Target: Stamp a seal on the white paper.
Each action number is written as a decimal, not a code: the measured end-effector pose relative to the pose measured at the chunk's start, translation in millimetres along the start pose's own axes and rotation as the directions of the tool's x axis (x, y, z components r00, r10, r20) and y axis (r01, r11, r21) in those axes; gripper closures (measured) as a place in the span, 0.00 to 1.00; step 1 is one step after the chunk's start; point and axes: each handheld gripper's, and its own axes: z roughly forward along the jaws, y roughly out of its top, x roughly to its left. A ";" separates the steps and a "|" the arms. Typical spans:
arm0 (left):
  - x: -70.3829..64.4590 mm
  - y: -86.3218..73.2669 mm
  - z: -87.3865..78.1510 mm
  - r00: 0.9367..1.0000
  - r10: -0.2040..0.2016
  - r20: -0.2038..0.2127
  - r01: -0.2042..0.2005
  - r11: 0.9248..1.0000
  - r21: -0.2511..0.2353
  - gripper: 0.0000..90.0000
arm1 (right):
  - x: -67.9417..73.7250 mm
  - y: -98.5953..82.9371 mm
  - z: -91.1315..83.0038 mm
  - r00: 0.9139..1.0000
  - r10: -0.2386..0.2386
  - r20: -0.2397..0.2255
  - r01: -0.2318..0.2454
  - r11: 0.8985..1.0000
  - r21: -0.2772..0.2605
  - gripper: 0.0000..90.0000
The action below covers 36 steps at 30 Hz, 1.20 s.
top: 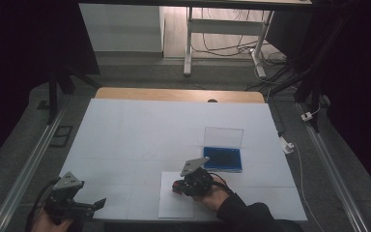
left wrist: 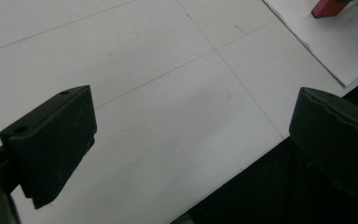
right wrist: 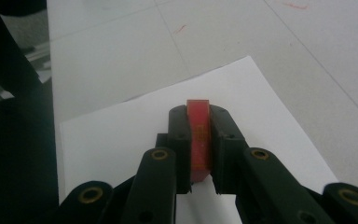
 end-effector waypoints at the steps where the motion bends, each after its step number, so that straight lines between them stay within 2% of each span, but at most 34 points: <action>1: 0.0 0.0 0.1 1.000 0.000 0.000 0.000 1.000 0.000 0.01 | 2.5 0.3 0.3 1.000 -0.021 0.011 0.021 1.000 0.001 0.90; 2: 0.0 0.1 0.1 1.000 0.001 -0.001 -0.001 1.000 0.001 0.01 | 5.5 0.7 0.2 0.998 -0.049 0.030 0.049 0.999 0.009 0.90; 5: -0.2 0.1 0.0 1.000 0.003 -0.002 -0.003 1.000 0.001 0.01 | 12.1 1.3 0.1 0.993 -0.095 0.070 0.093 0.995 0.024 0.90; 12: 0.3 -0.2 -0.1 1.000 -0.001 0.001 0.001 1.000 -0.002 0.01 | 5.9 0.5 -0.2 0.999 -0.044 0.032 0.044 0.999 -0.001 0.90; 17: 0.3 -0.2 -0.1 1.000 -0.001 0.002 0.001 1.000 -0.003 0.01 | 2.6 1.8 -1.5 1.000 -0.015 0.023 0.014 1.000 0.007 0.89; 19: 0.4 -0.1 -0.1 1.000 -0.001 0.002 0.001 1.000 -0.002 0.01 | 2.6 1.8 -2.1 1.000 0.002 0.014 -0.001 1.000 -0.018 0.89; 24: 0.6 -0.3 -0.3 1.000 0.000 0.001 0.000 1.000 -0.002 0.01 | 2.0 4.7 -7.9 1.000 0.010 0.016 -0.009 0.999 -0.049 0.89; 36: 0.5 -0.4 -0.4 1.000 -0.001 0.001 0.001 1.000 -0.003 0.01 | 0.7 7.0 -14.8 1.000 -0.006 0.024 0.008 0.999 -0.052 0.89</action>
